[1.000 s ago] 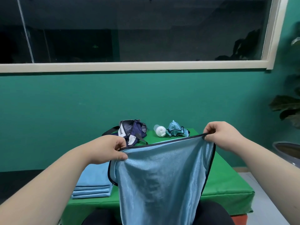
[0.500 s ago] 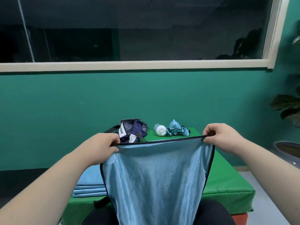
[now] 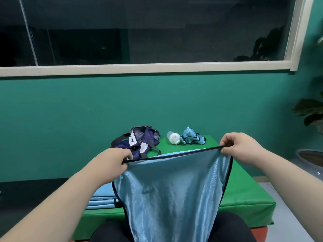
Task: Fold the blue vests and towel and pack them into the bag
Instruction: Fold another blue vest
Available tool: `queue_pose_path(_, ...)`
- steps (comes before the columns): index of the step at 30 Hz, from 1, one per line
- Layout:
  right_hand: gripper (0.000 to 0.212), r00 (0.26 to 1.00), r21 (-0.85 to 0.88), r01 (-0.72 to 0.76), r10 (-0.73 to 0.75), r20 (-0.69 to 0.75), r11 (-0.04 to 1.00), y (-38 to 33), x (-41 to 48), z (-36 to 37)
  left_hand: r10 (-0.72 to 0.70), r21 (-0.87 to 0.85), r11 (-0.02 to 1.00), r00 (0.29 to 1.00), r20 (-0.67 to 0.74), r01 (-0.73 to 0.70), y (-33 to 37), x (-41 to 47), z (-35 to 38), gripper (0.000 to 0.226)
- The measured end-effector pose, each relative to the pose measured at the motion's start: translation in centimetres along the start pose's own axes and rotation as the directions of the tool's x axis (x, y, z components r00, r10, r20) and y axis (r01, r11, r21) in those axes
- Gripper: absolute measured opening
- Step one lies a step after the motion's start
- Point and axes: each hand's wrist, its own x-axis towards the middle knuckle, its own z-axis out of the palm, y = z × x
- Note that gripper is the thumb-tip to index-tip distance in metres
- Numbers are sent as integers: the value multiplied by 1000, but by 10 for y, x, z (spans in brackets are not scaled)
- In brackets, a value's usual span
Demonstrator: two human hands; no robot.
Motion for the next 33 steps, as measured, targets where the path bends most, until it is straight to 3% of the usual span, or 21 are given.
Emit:
queue_pose_path(3, 17, 1000, 8, -3, 3, 2, 1000, 2, -1, 2, 15, 75, 997, 999, 31, -18, 0, 0, 5, 15)
queue_pose_path(9, 16, 1000, 12, -14, 14, -2, 1000, 5, -1, 6, 25, 17, 1000, 1000, 2, -25, -2, -3, 15, 7)
queue_pose_path(19, 15, 1000, 10, -26, 26, 5, 1000, 8, -3, 10, 15, -4, 1000, 999, -49, -16, -3, -9, 23, 27)
queue_pose_path(26, 16, 999, 48, -44, 44, -5, 998, 5, 0, 10, 10, 74, 997, 993, 114, -19, 0, -14, 31, 33)
queue_pose_path(29, 16, 999, 59, -45, 45, -9, 997, 3, 2, 8, 29, 151, 987, 992, 124, -47, 3, -16, 38, 17)
queue_pose_path(33, 16, 999, 51, -48, 48, -9, 998, 2, 1, 8, 32, 184, 982, 994, 103, -50, 4, -18, 39, 26)
